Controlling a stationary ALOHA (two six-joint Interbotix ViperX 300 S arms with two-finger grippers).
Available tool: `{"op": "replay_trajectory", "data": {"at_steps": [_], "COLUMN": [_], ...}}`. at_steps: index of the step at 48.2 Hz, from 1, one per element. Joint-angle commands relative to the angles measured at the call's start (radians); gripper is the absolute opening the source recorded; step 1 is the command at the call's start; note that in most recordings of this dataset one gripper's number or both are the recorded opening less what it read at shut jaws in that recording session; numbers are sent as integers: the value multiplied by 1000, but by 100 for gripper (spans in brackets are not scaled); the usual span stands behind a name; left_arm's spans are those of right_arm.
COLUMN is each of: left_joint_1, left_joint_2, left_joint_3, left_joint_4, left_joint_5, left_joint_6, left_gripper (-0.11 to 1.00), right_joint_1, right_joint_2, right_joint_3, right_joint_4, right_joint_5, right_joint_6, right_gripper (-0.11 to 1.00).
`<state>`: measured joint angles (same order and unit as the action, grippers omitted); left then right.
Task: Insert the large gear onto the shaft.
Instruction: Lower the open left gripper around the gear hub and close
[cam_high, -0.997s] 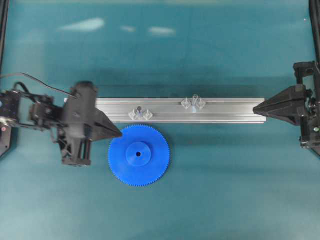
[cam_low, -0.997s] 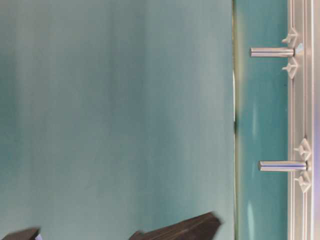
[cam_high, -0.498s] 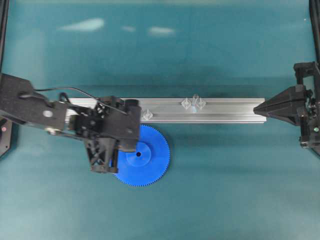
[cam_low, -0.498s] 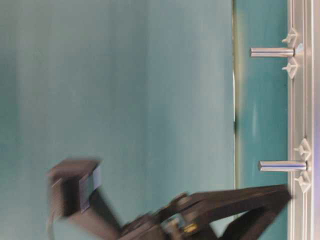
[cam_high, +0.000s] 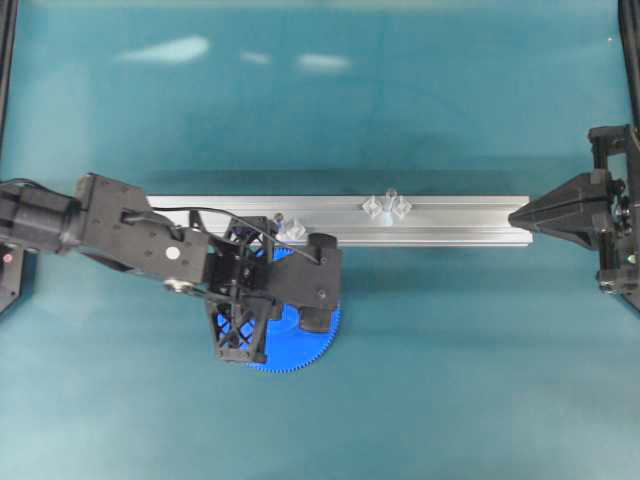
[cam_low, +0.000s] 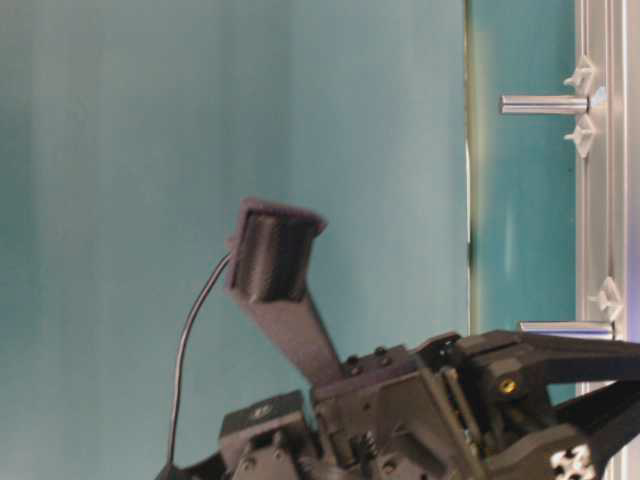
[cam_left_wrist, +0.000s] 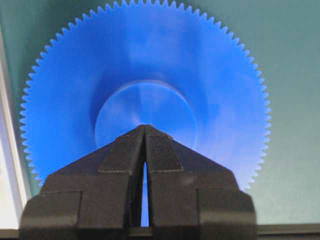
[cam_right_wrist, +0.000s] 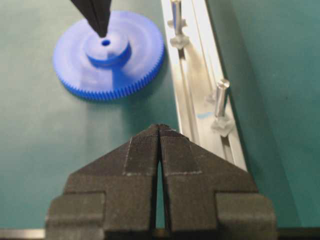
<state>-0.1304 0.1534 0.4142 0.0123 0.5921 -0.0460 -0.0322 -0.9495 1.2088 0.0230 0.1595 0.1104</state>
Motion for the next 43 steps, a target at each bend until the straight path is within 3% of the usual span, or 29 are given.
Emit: {"op": "replay_trajectory", "data": {"at_steps": [1,29,35,43], "left_joint_1": [-6,-6,-5,-6], "left_joint_2": [-11,-11,-8,0], "left_joint_3": [-25,-41,-41,-49], "left_joint_4": [5,6,6,6], "left_joint_5": [15,44,61,57], "left_joint_6": [3,12,11,8], "left_gripper": [-1,2,21,69], "right_joint_1": [-3,-5,-3,-3], "right_joint_2": [2,-28,-32,-32], "right_joint_3": [-11,9,14,15], "right_joint_4": [2,3,2,3], "right_joint_5": [-6,-6,-6,-8], "right_joint_6": [9,11,11,11], "right_gripper": [3,3,3,3]}}
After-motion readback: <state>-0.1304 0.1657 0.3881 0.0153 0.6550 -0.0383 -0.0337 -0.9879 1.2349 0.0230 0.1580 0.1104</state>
